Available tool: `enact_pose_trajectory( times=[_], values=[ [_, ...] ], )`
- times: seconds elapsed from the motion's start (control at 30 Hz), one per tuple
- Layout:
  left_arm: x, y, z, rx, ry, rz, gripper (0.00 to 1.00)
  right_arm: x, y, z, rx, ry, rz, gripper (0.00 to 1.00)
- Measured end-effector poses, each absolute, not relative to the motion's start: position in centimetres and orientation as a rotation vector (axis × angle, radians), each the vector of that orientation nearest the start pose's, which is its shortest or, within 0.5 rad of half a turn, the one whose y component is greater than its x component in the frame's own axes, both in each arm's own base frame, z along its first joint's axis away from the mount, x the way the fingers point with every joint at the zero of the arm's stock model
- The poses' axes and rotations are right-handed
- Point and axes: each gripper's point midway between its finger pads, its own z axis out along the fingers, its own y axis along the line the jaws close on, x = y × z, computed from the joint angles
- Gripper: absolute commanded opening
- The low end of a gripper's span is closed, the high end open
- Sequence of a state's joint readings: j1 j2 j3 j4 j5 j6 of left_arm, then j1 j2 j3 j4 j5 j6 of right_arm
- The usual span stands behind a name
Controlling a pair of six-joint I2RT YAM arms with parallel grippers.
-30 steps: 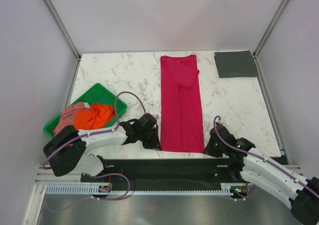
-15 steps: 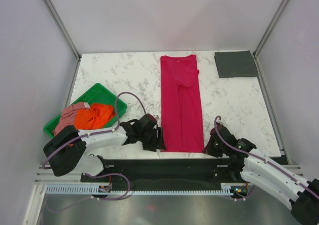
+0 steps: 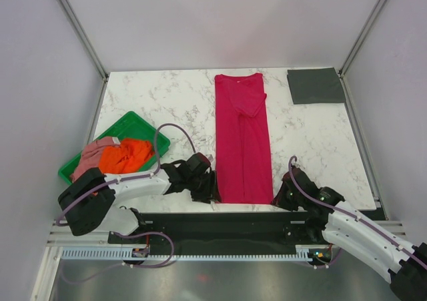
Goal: Fold and stack the t-shirts
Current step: Fold the tshirt
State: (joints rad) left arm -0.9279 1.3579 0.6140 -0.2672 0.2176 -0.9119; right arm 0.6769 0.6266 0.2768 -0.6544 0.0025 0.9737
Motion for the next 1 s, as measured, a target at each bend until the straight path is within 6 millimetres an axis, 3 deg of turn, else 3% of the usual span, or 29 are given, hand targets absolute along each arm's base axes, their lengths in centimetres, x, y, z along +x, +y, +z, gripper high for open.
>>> enact_pose_trajectory(
  times=[0.13, 0.83, 0.87, 1.0],
  values=[
    [11.5, -27.1, 2.2, 0.102, 2.899, -0.799, 0.56, 11.2, 13.3, 1.7, 0.4, 2.667, 0.576, 0.0],
    [11.8, -28.3, 2.2, 0.097, 2.918, -0.823, 0.56, 10.8, 13.5, 1.8, 0.393, 2.664, 0.615, 0.0],
    [11.8, -28.3, 2.3, 0.098, 2.915, -0.825, 0.03, 10.6, 13.4, 1.7, 0.394, 2.669, 0.61, 0.0],
    [11.9, -27.9, 2.2, 0.066, 2.898, -0.793, 0.02, 10.5, 13.0, 2.2, 0.399, 2.665, 0.587, 0.0]
  ],
)
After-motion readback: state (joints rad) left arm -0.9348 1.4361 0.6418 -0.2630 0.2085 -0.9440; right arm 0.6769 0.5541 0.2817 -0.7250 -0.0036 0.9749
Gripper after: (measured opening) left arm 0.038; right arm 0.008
